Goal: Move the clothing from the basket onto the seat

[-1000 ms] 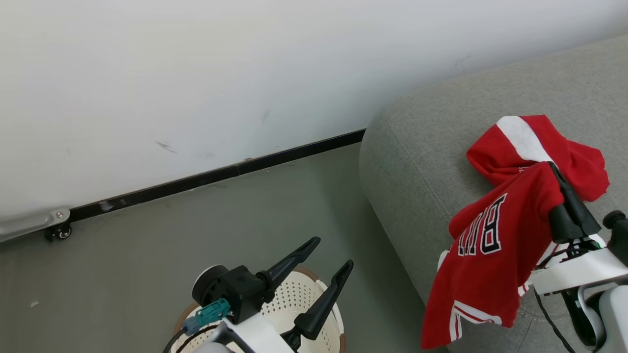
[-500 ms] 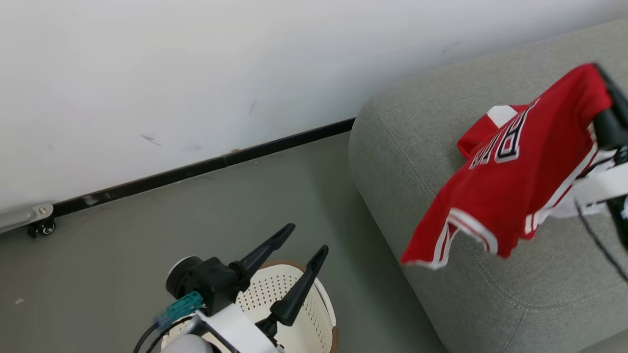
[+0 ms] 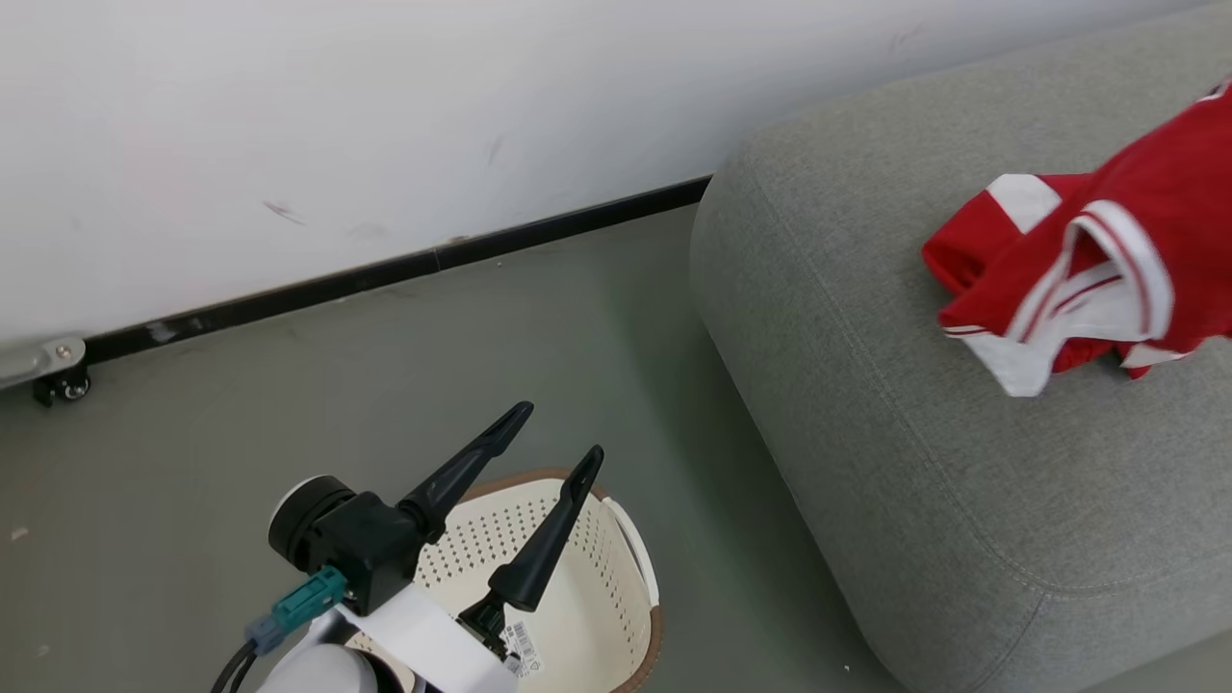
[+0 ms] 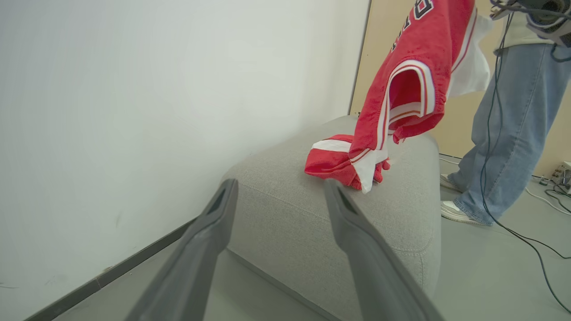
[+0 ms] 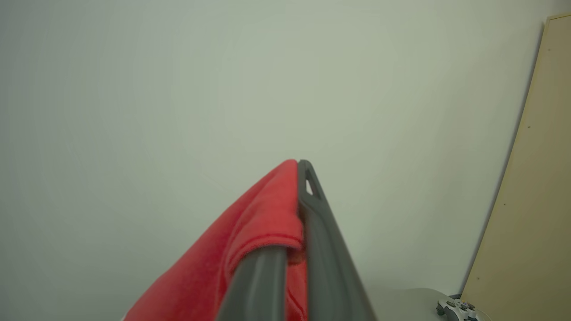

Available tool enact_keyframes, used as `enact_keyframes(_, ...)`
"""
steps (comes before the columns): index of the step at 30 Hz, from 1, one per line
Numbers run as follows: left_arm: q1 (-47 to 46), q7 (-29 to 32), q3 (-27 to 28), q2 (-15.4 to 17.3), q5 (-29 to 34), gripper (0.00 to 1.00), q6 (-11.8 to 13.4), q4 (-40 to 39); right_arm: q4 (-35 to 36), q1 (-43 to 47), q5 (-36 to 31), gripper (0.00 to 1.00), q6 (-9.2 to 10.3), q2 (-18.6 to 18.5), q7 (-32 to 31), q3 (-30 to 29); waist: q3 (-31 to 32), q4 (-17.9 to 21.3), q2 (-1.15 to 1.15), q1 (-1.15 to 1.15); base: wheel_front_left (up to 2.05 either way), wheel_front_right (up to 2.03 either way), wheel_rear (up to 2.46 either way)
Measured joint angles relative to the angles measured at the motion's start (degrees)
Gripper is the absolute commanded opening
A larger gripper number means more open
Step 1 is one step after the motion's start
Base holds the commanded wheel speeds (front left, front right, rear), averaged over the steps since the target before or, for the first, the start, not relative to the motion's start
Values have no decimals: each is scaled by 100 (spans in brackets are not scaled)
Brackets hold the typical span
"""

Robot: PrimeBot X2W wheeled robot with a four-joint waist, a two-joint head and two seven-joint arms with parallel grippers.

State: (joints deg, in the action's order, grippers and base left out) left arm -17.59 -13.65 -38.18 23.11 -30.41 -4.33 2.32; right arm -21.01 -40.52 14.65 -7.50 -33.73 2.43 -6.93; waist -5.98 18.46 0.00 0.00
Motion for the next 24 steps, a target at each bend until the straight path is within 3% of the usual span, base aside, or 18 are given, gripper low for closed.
enact_keyframes(10,-32,57,9,77,84,100,30,-315,-431,-550,147,0,0,-703,-45,-371,-350,-87,0,0,0,0,0)
enact_keyframes(24,-160,162,100,220,186,100,109,-637,-1489,-264,60,0,0,-510,-60,-188,-864,-269,0,0,0,0,0)
